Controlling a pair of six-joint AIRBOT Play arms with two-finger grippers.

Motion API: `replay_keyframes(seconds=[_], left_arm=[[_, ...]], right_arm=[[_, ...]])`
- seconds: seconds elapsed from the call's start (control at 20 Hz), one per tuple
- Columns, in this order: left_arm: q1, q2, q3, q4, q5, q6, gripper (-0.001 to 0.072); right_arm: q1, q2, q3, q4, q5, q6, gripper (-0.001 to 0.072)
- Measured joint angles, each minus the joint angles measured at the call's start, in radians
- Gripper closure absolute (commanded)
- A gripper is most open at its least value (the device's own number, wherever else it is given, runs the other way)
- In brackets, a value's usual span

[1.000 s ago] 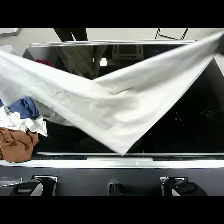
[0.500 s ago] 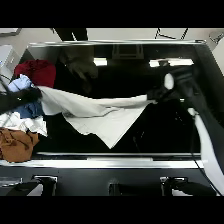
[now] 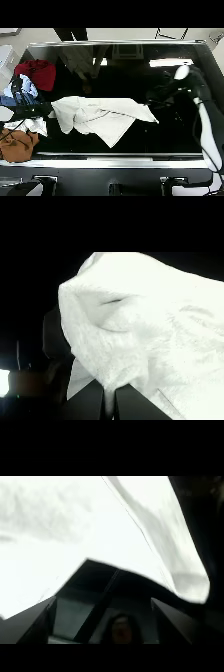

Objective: Fold the clothes and pants, and hang the long-sleeved shirts on hangers.

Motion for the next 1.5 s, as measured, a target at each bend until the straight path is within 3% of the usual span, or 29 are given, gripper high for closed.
replay_keyframes(seconds=[0.2, 0.5, 0.6, 0.9, 0.95, 1.05, 1.3, 1.5], left_arm=[[0.002, -0.001, -0.003, -0.002, -0.014, 0.002, 0.0680], [0.002, -0.001, -0.003, -0.004, -0.021, 0.002, 0.0680], [0.002, -0.001, -0.003, -0.004, -0.023, 0.002, 0.0680], [0.002, -0.001, -0.003, -0.005, -0.040, 0.002, 0.0680], [0.002, -0.001, -0.003, -0.005, -0.043, 0.002, 0.0680], [0.002, -0.001, -0.003, -0.005, -0.044, 0.002, 0.0680], [0.005, 0.002, 0.008, -0.005, -0.052, 0.002, 0.0681], [0.019, 0.045, 0.138, -0.004, -0.056, 0.025, 0.0681]], right_arm=[[-0.041, 0.046, -0.228, 0.095, 0.051, -0.028, 0.0091], [0.207, 0.095, -0.650, 0.357, -0.253, -0.093, 0.0095], [0.293, 0.100, -0.697, 0.449, -0.352, -0.105, 0.0157], [0.472, 0.103, -0.740, 0.666, -0.623, -0.126, 0.0168], [0.490, 0.103, -0.742, 0.685, -0.653, -0.129, 0.0238], [0.517, 0.098, -0.746, 0.696, -0.700, -0.132, 0.0665], [0.539, 0.120, -0.697, 0.666, -0.697, -0.155, 0.0670], [0.423, 0.246, -0.450, 0.398, -0.610, -0.093, 0.0669]])
